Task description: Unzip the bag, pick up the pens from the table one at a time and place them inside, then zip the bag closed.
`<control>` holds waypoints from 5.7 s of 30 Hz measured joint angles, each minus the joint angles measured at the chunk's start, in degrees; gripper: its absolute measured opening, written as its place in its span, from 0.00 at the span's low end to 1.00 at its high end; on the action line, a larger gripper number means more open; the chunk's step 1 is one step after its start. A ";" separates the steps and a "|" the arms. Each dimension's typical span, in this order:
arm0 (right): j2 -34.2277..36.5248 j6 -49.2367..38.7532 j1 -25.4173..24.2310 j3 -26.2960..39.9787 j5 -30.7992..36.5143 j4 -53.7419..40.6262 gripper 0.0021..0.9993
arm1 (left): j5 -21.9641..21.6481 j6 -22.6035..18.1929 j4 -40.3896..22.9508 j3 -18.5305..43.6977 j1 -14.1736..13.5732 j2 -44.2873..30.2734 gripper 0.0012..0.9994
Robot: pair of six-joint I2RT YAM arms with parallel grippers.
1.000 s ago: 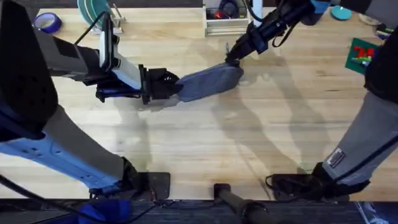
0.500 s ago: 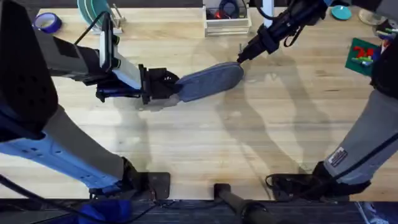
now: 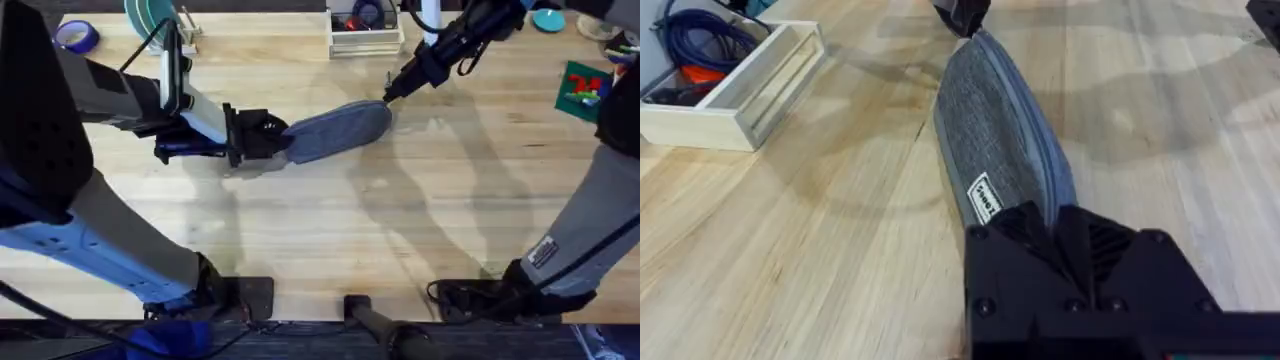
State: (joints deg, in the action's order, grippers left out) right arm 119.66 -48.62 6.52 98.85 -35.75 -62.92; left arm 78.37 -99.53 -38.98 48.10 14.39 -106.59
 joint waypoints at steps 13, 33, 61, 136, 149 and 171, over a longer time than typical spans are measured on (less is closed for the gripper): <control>0.00 0.00 0.00 0.00 1.55 -0.02 0.03 | 0.01 0.00 0.02 0.00 0.00 -0.02 0.04; 0.00 0.02 0.37 0.00 6.63 -0.11 0.03 | 0.04 0.00 0.04 0.00 -0.13 0.00 0.04; 2.67 0.53 0.46 0.02 9.87 0.21 0.03 | 0.04 0.00 0.04 0.00 -0.32 0.00 0.04; -17.14 7.19 -0.42 2.34 19.77 -10.84 1.00 | -16.92 4.16 -32.52 12.94 3.02 14.55 1.00; -28.21 15.28 -0.42 2.36 23.35 -20.83 1.00 | -25.21 22.26 -40.30 12.94 3.02 35.31 1.00; -48.13 21.17 -0.42 1.86 23.82 -29.68 1.00 | -33.06 37.46 -48.94 12.94 3.02 60.78 1.00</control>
State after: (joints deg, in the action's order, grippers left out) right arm 71.53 -27.46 6.11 100.71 -11.92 -92.60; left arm 45.30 -62.06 -87.92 61.04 17.41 -45.80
